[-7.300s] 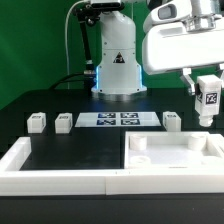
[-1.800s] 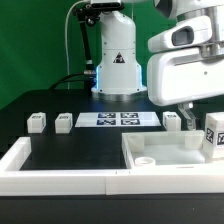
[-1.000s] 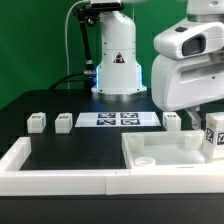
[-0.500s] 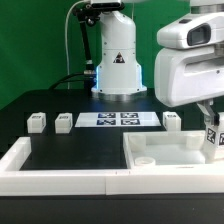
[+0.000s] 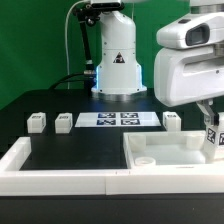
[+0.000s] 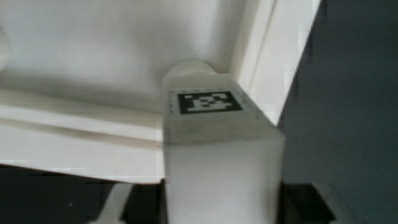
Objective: Assemble square table
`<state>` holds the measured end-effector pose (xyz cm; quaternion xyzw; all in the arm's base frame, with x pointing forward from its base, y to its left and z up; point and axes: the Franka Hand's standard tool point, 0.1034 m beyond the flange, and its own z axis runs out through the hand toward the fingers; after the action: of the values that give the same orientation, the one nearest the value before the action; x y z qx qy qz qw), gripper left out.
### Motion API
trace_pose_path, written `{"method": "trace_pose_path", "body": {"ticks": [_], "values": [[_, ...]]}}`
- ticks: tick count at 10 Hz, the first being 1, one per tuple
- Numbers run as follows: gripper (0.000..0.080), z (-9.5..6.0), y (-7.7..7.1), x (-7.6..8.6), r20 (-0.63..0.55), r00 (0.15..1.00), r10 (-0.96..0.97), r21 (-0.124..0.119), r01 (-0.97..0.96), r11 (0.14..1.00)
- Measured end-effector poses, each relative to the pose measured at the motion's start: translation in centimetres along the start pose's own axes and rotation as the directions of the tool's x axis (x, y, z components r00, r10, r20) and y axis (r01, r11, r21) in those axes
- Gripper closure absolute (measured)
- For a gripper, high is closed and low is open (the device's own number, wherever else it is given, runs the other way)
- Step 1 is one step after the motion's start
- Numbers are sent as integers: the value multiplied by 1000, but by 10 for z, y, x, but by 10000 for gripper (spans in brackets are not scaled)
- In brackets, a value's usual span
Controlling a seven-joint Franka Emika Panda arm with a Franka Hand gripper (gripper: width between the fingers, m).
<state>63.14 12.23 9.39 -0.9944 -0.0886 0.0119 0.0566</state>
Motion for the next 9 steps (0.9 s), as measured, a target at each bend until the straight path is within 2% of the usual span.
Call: {"method": "trace_pose_path", "body": {"ticks": [2, 4, 6, 9], "values": [[508, 0, 1, 0, -3, 987, 160, 0, -160, 987], [508, 0, 3, 0, -27, 931, 363, -1, -363, 932], [508, 1, 7, -1, -46, 816, 577, 19, -577, 817], [507, 1, 8, -1, -66, 617, 784, 20, -785, 619]]}}
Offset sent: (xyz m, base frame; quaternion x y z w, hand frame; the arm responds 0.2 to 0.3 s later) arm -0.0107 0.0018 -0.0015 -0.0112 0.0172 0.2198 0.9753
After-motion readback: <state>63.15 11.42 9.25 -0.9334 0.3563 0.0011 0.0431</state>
